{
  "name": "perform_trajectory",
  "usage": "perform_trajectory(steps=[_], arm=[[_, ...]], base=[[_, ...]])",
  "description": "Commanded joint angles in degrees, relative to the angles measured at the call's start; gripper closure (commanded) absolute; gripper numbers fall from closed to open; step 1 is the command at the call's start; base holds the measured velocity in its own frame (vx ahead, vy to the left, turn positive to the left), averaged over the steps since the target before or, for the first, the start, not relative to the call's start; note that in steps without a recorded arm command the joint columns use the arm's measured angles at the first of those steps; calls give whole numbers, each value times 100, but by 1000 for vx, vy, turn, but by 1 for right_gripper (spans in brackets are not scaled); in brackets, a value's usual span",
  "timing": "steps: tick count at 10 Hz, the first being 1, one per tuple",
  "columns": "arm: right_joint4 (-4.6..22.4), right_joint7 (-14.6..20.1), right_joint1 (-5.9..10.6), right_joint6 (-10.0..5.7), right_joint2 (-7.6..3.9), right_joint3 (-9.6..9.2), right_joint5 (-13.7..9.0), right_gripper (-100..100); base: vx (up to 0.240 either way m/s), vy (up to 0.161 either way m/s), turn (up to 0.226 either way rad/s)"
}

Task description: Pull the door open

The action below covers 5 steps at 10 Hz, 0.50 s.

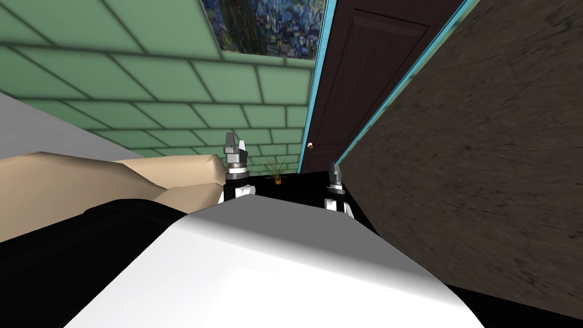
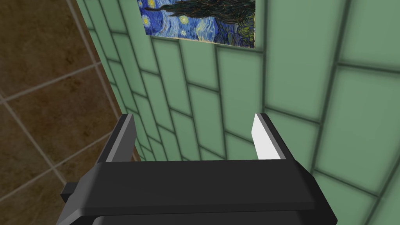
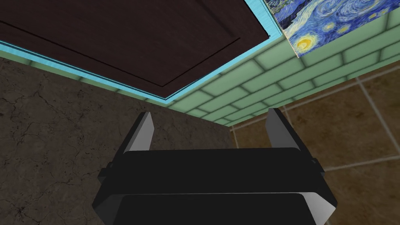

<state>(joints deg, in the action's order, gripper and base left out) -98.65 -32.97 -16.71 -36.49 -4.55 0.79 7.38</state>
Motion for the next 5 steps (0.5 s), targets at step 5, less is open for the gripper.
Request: perform_trajectory(steps=[5], arm=[[827, -594, 318, -147, -21, 117, 270, -100]], base=[[75, -68, 15]])
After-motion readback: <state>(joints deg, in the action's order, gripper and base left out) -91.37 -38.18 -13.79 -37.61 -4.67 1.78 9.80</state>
